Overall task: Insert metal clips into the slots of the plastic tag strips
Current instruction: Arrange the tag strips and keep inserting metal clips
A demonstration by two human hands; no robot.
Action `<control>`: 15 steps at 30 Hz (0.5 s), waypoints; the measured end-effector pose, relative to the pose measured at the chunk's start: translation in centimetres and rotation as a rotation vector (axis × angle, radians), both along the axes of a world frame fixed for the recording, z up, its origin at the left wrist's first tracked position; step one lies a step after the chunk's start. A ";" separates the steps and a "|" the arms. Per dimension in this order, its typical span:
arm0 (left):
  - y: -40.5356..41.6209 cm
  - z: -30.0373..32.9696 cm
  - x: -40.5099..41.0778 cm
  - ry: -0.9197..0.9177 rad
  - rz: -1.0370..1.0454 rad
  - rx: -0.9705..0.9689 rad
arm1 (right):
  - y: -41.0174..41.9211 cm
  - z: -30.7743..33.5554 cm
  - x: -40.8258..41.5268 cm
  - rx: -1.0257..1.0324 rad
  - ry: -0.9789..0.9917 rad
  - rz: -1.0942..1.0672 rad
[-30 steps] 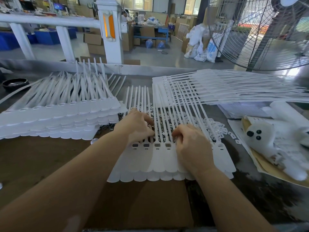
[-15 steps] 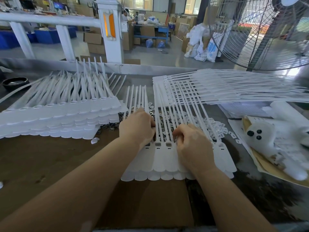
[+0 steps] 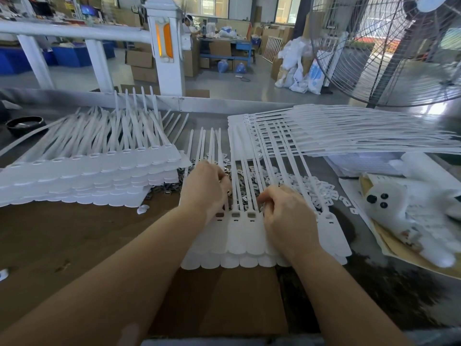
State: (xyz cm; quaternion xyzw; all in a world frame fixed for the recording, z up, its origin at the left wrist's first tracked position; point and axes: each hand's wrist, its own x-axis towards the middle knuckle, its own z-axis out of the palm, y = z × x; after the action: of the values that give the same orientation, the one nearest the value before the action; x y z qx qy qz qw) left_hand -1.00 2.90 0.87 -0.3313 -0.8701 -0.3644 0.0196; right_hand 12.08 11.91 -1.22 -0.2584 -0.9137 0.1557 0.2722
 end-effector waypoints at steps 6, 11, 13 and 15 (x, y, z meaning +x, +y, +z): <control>-0.7 1.0 1.3 -0.365 -0.274 0.166 | 0.1 0.4 0.0 -0.073 0.022 0.022; -0.8 1.0 2.2 -0.391 -0.398 0.145 | -0.1 1.4 0.5 -0.329 0.257 0.141; -0.8 1.0 2.5 -0.372 -0.428 0.138 | -0.1 1.8 0.6 -0.416 0.290 0.193; -0.8 0.9 2.6 -0.350 -0.436 0.111 | 0.0 2.0 0.7 -0.451 0.285 0.208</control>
State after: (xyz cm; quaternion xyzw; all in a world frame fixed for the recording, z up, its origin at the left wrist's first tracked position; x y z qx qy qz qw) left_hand 1.63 2.06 1.76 -0.4410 -0.7471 -0.4589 -0.1915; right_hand 12.80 11.89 0.74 -0.1930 -0.8302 0.4167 0.3161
